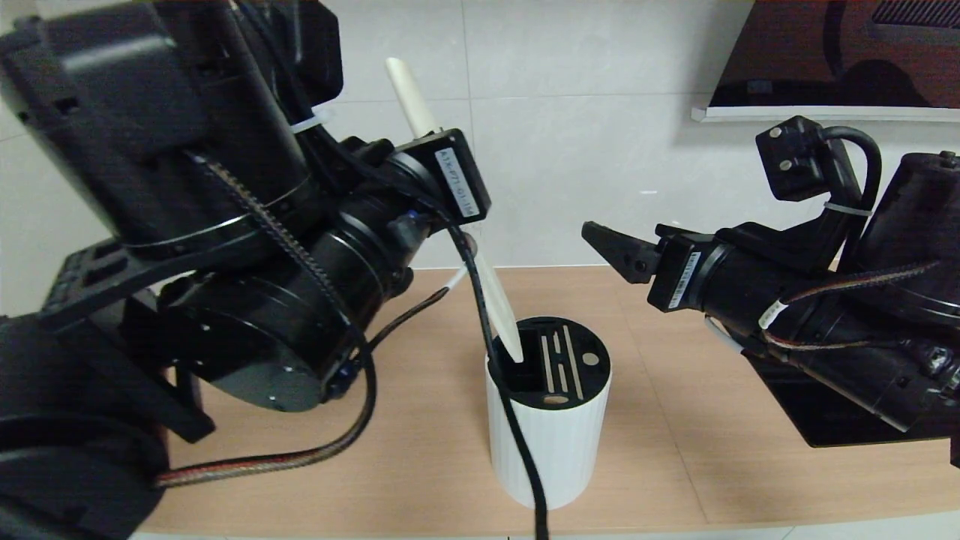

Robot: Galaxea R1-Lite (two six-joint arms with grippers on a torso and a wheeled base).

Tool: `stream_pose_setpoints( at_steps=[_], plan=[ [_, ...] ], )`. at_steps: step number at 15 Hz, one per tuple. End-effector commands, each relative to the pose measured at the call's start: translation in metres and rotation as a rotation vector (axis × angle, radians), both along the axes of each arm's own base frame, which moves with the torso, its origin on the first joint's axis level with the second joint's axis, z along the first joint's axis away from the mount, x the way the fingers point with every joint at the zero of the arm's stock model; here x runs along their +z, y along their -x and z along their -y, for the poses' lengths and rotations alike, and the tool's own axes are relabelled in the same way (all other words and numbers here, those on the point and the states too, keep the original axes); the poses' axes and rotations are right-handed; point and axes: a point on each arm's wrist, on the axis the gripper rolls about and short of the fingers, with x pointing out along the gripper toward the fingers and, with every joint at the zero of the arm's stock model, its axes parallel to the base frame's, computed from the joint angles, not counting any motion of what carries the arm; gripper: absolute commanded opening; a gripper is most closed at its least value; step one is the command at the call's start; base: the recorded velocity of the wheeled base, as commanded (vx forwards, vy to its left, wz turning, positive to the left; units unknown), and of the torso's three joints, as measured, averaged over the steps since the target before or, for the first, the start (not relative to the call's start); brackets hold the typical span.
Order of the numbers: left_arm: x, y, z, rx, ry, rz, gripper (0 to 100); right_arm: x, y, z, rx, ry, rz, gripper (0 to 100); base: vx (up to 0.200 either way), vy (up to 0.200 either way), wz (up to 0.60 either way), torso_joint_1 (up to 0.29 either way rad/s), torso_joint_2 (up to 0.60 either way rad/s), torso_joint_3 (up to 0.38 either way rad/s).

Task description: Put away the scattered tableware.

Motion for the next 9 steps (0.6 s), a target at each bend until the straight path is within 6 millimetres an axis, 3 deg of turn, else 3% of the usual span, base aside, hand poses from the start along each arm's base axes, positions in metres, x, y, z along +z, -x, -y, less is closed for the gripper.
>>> stream_pose_setpoints(
  at_steps=[1, 9],
  plan=[
    [-0.018, 0.000, 0.026, -0.016, -0.050, -0.013, 0, 0.002, 0.001, 0.002, -0.004, -0.005, 0.006, 100, 0.000, 0.000, 0.00, 0.000, 0.00, 0.000],
    [-0.053, -0.003, 0.042, 0.012, -0.162, 0.037, 0, 0.001, -0.015, 0.016, -0.081, 0.030, 0.019, 100, 0.000, 0.000, 0.00, 0.000, 0.00, 0.000]
  ],
)
